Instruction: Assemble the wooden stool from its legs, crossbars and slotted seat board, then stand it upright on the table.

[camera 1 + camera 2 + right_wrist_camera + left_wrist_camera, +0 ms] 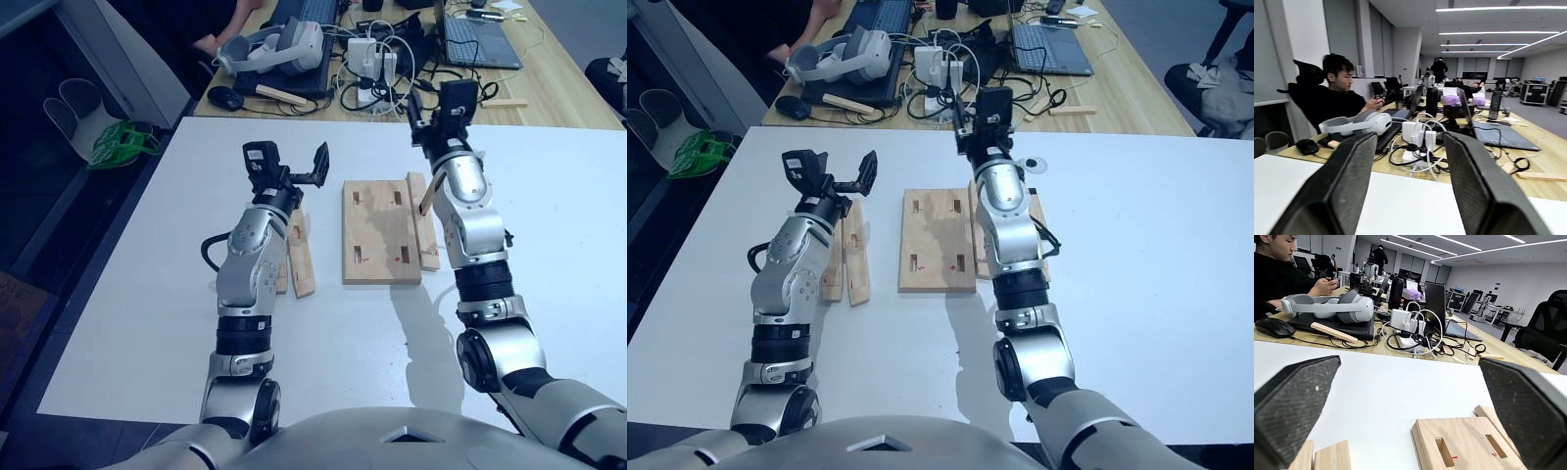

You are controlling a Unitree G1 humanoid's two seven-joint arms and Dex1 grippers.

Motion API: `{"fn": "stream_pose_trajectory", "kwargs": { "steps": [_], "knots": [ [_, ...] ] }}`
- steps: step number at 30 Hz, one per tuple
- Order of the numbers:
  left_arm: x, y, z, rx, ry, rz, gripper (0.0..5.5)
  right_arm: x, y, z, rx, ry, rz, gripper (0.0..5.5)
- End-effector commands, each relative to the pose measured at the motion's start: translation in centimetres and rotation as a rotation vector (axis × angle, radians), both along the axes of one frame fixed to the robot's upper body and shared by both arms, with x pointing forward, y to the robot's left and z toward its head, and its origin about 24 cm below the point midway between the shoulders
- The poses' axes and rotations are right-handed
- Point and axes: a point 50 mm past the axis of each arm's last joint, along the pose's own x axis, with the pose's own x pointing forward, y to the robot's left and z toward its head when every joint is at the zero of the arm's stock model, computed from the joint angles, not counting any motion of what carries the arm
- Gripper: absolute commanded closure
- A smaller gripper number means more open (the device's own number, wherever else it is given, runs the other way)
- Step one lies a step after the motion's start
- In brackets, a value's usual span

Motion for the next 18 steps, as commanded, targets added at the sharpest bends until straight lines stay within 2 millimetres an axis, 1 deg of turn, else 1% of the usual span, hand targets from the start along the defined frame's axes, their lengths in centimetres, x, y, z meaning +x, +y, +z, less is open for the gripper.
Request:
{"fn": "stream_pose_trajectory", "kwargs": {
  "steps": [1, 4, 7, 9, 11, 14, 18],
  "knots": [
    [0.3, -0.2, 0.0, -0.003, 0.003, -0.009, 0.26, -0.6, 1.5, -1.6, 0.039, 0.194, 0.133, 2.98],
    [0.3, -0.2, 0.1, -0.004, 0.002, -0.007, 0.26, -1.3, 2.0, -4.2, 0.003, 0.402, 0.210, 2.98],
    [0.3, -0.2, 0.1, -0.005, 0.000, -0.007, 0.26, -1.5, 1.1, -6.1, 0.051, 0.549, 0.126, 2.98],
    [0.3, -0.2, 0.1, -0.006, -0.001, -0.006, 0.26, -1.1, -0.5, -6.5, 0.077, 0.557, -0.039, 2.98],
    [0.3, -0.2, 0.1, -0.007, -0.001, -0.006, 0.26, -0.9, -1.6, -6.5, 0.091, 0.541, -0.155, 2.98],
    [0.3, -0.2, 0.1, -0.007, -0.001, -0.007, 0.26, -0.9, -2.7, -6.9, 0.077, 0.547, -0.260, 2.98],
    [0.4, -0.1, 0.2, -0.005, -0.001, -0.007, 0.26, -0.9, -3.6, -7.5, 0.073, 0.576, -0.329, 2.98]
  ]
}}
